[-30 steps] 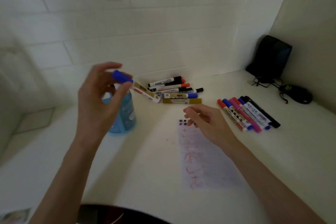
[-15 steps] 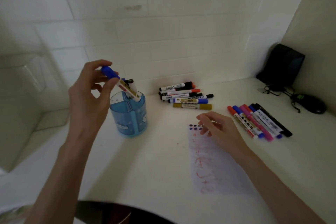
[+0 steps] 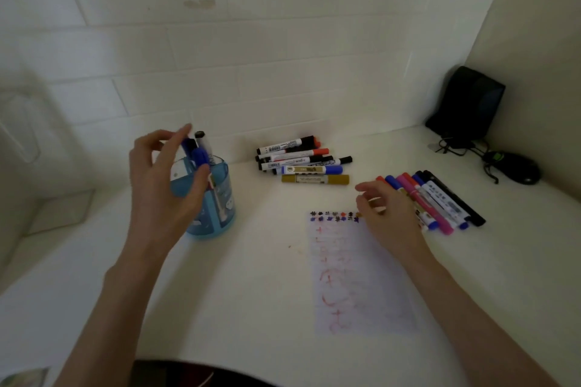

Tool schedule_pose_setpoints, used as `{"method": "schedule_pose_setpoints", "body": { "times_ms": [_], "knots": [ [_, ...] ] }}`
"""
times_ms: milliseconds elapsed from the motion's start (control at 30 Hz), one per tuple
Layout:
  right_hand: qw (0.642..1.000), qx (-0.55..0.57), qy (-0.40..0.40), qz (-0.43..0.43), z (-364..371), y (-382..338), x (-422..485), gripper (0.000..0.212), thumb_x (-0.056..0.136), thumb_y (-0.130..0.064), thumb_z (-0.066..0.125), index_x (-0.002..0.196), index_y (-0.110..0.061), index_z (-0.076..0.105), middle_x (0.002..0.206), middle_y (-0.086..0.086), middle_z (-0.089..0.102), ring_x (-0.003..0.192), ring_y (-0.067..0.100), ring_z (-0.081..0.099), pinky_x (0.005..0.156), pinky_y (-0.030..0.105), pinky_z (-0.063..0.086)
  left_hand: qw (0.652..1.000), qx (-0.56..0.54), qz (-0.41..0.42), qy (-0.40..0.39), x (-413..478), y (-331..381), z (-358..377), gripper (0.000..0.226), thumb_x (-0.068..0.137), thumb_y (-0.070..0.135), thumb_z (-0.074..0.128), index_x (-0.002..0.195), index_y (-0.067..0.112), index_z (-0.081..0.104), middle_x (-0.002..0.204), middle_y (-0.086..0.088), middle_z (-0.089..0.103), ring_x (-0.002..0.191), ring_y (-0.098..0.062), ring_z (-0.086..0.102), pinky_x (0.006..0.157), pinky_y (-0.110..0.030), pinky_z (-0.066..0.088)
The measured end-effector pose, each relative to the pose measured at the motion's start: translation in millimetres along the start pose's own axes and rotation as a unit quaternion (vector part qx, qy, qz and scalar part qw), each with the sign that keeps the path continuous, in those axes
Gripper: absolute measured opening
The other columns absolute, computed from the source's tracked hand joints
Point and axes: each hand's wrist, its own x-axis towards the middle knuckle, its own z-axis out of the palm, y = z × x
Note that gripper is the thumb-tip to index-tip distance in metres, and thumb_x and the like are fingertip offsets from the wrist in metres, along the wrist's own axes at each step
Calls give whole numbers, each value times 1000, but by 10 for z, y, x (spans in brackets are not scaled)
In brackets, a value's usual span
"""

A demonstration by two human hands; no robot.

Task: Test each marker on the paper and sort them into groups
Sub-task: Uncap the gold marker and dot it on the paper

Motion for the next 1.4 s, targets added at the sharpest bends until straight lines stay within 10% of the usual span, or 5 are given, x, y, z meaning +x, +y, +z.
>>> {"method": "schedule_pose_setpoints", "body": {
  "times_ms": [200, 533, 800, 1233, 1400],
  "knots": [
    [959, -229, -77, -146, 122, -106, 181, 53, 103, -23, 59, 154, -21, 45, 155, 1, 49, 144, 21, 41, 118, 41, 33, 978, -65, 112, 162, -213, 526, 295, 33, 79, -13, 52, 104, 3, 67, 106, -13, 56, 105, -17, 51, 92, -22, 38],
    [901, -394, -68, -168, 351, -274, 423, 32, 98, -46, 64, 123, -27, 73, 113, -2, 59, 113, 23, 45, 93, 37, 26, 978, -66, 16, -197, -321, 713, 1194, 22, 94, 15, 58, 106, 33, 64, 95, 16, 61, 84, -3, 57, 77, -35, 54],
    [972, 193, -122, 58, -47, -391, 71, 11, 98, -31, 71, 102, -21, 70, 77, 1, 79, 63, 8, 71, 56, 17, 52, 926, -187, 3, -329, -415, 829, 1249, 50, 90, 66, 49, 134, 43, 45, 123, 22, 55, 107, 5, 54, 80, -13, 43],
    [948, 269, 143, 97, -802, -108, 216, 27, 97, -32, 68, 72, -21, 71, 62, -8, 63, 54, 6, 49, 57, 24, 40, 865, -260, -40, -428, -425, 669, 1009, 25, 107, 36, 39, 110, 19, 58, 97, 9, 64, 92, -8, 60, 82, -19, 48],
    [966, 242, 34, 80, -518, -8, 32, 10, 97, -27, 73, 99, -20, 80, 82, 4, 79, 61, 16, 71, 51, 22, 52, 886, -218, 18, -409, -486, 909, 1149, 12, 106, 35, 45, 116, 29, 50, 102, 14, 58, 93, -4, 56, 78, -17, 47]
  ]
}}
